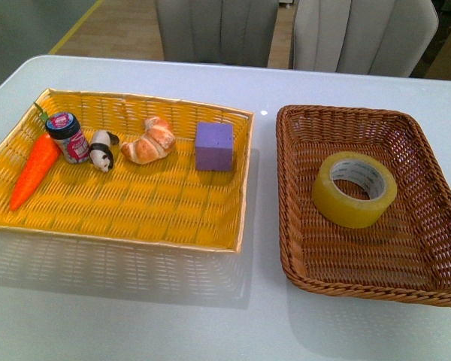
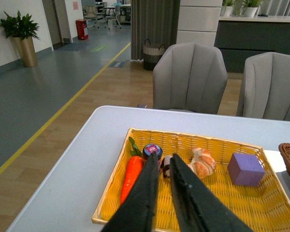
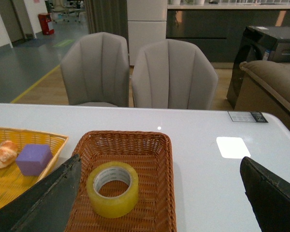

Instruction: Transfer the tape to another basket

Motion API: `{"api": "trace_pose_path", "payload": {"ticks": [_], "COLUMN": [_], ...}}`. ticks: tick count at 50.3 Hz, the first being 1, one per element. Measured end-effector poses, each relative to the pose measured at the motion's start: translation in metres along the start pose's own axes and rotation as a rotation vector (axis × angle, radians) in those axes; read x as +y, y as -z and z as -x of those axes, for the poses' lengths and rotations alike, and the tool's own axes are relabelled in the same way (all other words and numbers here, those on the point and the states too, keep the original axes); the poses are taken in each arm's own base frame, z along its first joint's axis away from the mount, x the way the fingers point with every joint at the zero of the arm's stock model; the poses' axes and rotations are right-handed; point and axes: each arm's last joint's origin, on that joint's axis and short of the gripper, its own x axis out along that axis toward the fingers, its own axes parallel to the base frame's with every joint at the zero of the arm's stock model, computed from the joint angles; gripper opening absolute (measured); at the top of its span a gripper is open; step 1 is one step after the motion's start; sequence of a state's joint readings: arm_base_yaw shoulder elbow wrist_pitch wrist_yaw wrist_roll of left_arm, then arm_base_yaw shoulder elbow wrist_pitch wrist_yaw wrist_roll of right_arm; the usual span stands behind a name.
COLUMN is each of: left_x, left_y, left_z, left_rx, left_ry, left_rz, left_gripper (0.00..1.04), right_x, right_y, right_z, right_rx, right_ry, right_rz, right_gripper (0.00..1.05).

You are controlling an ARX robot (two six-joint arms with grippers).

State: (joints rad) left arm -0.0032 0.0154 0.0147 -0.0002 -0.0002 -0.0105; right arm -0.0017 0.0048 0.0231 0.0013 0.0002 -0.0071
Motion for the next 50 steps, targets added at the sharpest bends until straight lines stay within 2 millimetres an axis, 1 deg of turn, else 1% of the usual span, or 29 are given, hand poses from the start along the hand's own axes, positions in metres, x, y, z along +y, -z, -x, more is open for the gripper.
{"api": "trace_pose_path", "payload": {"ticks": [2,5,16,20,21,23,50], "left_x": [0.0000,0.0000,0.0000,0.0000,0.0000,0.0000,0.0000], "left_y": [0.0000,0.0000,0.0000,0.0000,0.0000,0.0000,0.0000], "left_z": [0.0000,0.0000,0.0000,0.0000,0.0000,0.0000,0.0000], "left_rx": [0.000,0.000,0.000,0.000,0.000,0.000,0.000], "left_ry": [0.000,0.000,0.000,0.000,0.000,0.000,0.000], "left_rz": [0.000,0.000,0.000,0.000,-0.003,-0.002,-0.002], "left_gripper": [0.23,0.39,0.77,0.97,0.98,0.95,0.96], "right_x": [0.0000,0.0000,0.0000,0.0000,0.0000,0.0000,0.0000], "right_y": [0.0000,0.0000,0.0000,0.0000,0.0000,0.0000,0.0000], "right_z": [0.0000,0.0000,0.0000,0.0000,0.0000,0.0000,0.0000], "right_rx": [0.000,0.000,0.000,0.000,0.000,0.000,0.000], "right_ry": [0.000,0.000,0.000,0.000,0.000,0.000,0.000], "right_rz": [0.000,0.000,0.000,0.000,0.000,0.000,0.000], "right_gripper": [0.96,0.96,0.96,0.96,0.96,0.96,0.96]}}
